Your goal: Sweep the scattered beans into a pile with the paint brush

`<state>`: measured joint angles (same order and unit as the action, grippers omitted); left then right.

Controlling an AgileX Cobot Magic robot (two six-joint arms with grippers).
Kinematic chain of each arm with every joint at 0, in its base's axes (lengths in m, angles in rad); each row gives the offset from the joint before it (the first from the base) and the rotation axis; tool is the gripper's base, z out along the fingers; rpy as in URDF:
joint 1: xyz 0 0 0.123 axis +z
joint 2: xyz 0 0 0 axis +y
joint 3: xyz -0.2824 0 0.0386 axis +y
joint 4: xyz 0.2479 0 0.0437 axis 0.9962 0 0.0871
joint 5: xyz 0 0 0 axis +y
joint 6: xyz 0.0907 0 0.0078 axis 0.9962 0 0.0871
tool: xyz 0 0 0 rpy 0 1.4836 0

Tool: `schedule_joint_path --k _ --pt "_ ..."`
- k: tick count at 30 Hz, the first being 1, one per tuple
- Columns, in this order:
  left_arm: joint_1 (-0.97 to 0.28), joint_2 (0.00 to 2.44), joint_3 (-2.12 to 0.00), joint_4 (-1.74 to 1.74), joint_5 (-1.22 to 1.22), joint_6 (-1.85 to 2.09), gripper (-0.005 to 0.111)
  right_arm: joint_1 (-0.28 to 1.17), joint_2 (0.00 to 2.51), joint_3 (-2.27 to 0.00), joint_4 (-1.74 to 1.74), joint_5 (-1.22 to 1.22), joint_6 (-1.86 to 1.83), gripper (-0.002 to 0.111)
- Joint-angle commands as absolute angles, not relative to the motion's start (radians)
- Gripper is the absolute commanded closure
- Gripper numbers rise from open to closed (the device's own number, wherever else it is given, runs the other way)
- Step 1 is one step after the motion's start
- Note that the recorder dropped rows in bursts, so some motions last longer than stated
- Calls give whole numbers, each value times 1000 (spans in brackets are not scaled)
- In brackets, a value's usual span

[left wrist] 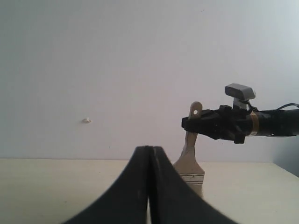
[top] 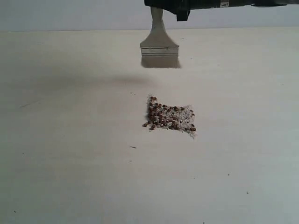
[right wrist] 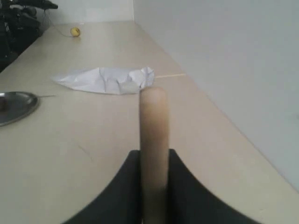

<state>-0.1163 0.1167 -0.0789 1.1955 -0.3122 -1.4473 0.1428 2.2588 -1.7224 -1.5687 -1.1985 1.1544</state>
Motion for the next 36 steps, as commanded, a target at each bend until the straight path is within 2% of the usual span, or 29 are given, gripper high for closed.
schedule_joint_path --k 1,8,27,36 --pt "-116 113 -76 1194 -312 -1447 107 136 2314 -1810 -1636 -1221 1171 108" --pt "-116 113 -76 1194 -312 -1447 107 136 2342 -1823 -1676 -1221 1184 108" --pt "-116 113 -76 1194 -312 -1447 107 163 2342 -1823 -1744 -1221 1621 108" --pt "-116 113 -76 1194 -312 -1447 107 174 2339 -1823 -1744 -1221 1523 108"
